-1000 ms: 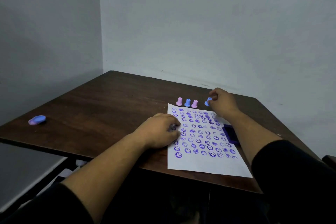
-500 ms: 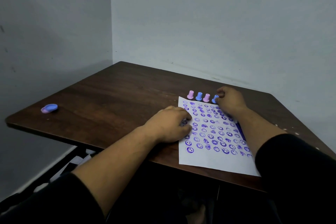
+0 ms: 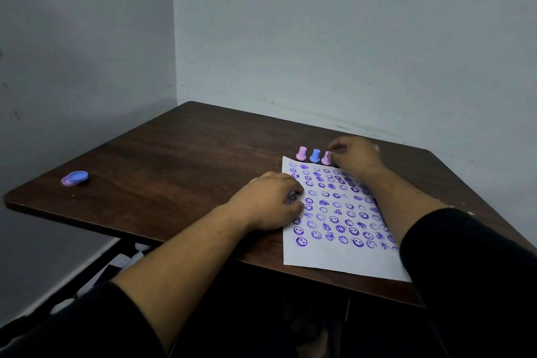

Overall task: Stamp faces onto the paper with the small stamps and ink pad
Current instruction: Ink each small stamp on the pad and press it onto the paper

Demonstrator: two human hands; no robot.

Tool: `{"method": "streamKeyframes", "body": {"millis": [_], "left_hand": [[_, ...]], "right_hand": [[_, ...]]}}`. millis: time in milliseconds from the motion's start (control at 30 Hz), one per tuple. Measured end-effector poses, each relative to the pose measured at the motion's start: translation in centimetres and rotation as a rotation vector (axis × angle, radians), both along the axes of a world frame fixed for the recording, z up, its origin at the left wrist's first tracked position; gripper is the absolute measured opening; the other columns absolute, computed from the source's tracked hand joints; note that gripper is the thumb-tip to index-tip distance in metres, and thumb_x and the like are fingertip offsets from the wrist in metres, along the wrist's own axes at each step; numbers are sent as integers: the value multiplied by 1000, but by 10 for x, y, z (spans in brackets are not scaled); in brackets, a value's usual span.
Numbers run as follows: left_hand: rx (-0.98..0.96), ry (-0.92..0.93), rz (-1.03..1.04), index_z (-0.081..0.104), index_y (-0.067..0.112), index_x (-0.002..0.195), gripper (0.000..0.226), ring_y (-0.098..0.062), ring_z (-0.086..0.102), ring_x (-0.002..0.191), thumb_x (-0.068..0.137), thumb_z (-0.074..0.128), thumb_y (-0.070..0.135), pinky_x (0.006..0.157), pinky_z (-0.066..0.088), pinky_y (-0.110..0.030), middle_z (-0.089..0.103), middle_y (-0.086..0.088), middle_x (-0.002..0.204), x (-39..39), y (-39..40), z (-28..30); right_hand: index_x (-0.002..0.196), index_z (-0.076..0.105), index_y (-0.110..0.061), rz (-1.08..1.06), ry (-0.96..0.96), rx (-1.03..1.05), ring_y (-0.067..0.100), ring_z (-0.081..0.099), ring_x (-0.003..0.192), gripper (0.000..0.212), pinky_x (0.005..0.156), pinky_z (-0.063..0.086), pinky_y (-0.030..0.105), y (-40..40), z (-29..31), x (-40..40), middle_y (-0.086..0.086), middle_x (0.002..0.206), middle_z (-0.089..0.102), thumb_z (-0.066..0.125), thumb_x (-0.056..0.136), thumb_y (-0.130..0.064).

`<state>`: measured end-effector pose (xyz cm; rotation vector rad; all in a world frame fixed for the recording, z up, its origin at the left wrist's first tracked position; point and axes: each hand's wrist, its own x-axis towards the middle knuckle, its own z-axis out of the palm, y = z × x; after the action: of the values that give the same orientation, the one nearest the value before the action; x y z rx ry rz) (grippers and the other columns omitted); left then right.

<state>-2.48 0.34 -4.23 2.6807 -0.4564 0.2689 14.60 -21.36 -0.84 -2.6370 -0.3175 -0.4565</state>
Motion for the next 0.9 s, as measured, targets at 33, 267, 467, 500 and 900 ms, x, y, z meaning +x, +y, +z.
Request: {"method": "streamKeyframes", "body": {"millis": [33, 267, 467, 500, 900], "left_hand": [[-1, 0, 1, 61, 28, 131, 45, -16, 46, 129, 91, 54, 47, 109, 39, -41, 59, 11, 136, 0, 0, 0], [2, 8, 7, 60, 28, 133, 46, -15, 44, 131, 92, 54, 47, 110, 38, -39, 57, 12, 139, -1, 0, 1], [4, 11, 5, 60, 28, 135, 47, -15, 43, 132, 92, 55, 48, 110, 38, -39, 56, 12, 140, -1, 0, 3], [8, 12, 3, 60, 28, 135, 48, -14, 43, 133, 92, 55, 49, 110, 38, -39, 56, 13, 141, -1, 0, 3], [3, -15, 0, 59, 31, 138, 54, -11, 39, 136, 91, 56, 56, 112, 34, -33, 52, 17, 146, 2, 1, -1]], "right_hand": [[98, 79, -36, -4, 1, -18, 13, 61, 114, 9, 109, 31, 40, 1, -1, 1, -16, 100, 77, 74, 93, -40], [72, 67, -38, -61, -42, -83, 8, 59, 93, 21, 90, 21, 35, 7, -12, 9, -26, 71, 62, 72, 92, -34], [72, 68, -38, -37, -67, -6, 6, 65, 93, 19, 89, 21, 35, 10, -4, -5, -26, 70, 68, 69, 90, -31], [73, 69, -37, -24, -64, 36, 5, 67, 92, 19, 90, 22, 35, 9, 1, -10, -26, 70, 70, 68, 91, -31], [78, 74, -36, 17, -144, 390, -7, 70, 95, 17, 93, 55, 31, -79, 15, -121, -33, 86, 76, 75, 86, -21]]}}
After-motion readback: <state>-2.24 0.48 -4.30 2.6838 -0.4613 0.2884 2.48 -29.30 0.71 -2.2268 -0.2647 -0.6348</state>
